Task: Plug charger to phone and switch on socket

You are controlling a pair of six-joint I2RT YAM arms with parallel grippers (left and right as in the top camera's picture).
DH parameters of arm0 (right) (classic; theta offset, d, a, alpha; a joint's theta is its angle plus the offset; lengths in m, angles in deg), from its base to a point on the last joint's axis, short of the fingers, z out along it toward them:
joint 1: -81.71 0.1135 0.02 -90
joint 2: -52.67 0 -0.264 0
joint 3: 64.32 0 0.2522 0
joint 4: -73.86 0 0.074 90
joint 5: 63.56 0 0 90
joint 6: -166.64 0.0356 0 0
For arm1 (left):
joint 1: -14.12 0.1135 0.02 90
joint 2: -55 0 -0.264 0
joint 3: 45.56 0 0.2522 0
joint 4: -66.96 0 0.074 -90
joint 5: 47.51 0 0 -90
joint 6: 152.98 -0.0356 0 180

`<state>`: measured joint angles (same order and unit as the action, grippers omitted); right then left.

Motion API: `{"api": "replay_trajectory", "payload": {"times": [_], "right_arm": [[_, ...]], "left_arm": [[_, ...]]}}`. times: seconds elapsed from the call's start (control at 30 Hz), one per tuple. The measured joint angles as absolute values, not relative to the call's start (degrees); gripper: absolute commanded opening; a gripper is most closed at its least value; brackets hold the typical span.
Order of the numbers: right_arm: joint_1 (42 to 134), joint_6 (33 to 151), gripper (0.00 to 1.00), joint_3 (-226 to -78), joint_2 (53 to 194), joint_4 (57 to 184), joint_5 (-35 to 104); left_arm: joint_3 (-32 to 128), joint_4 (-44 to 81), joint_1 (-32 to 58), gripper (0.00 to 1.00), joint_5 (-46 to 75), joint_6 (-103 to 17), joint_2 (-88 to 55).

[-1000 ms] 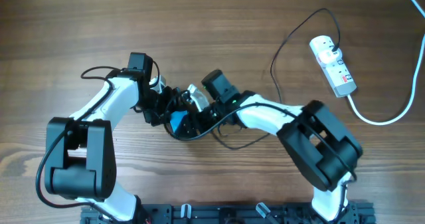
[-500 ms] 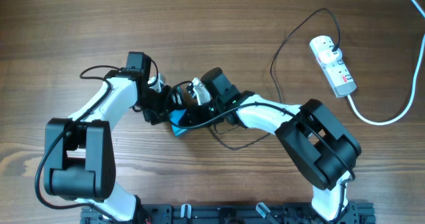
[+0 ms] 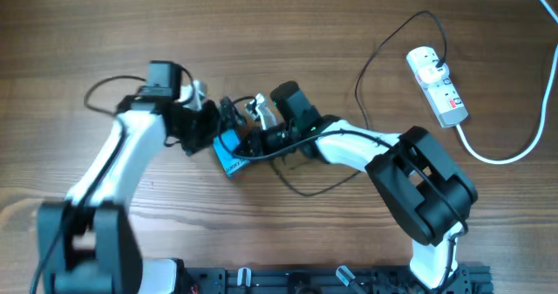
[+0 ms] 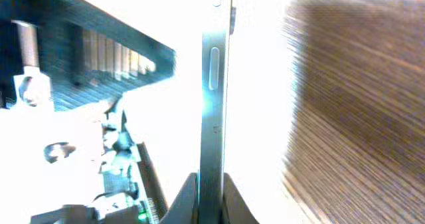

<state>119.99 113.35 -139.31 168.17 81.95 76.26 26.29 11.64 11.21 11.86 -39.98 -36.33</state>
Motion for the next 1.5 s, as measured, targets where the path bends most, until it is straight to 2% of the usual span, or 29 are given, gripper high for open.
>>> {"api": "replay_trajectory", "payload": {"times": [0.23,0.37,0.57,1.13,1.5], "right_arm": [[112.32,114.40,0.04,-139.31,159.14,80.05,92.85],[112.19,115.07,0.04,-139.31,153.31,80.16,98.43],[111.95,116.52,0.04,-139.31,153.26,79.74,104.83],[112.04,117.37,0.04,-138.94,153.26,79.92,101.05],[111.91,118.53,0.04,-138.74,153.26,76.14,101.40]], "left_arm": [[26.29,13.72,14.05,1.00,5.69,-39.98,-17.07],[26.29,11.40,14.05,1.00,4.40,-39.98,-18.18],[25.15,11.95,13.48,1.00,-2.00,-41.11,-18.73],[22.77,18.72,8.91,1.00,6.28,-38.43,-18.93],[22.40,21.39,9.22,1.00,3.88,-37.14,-18.93]]}}
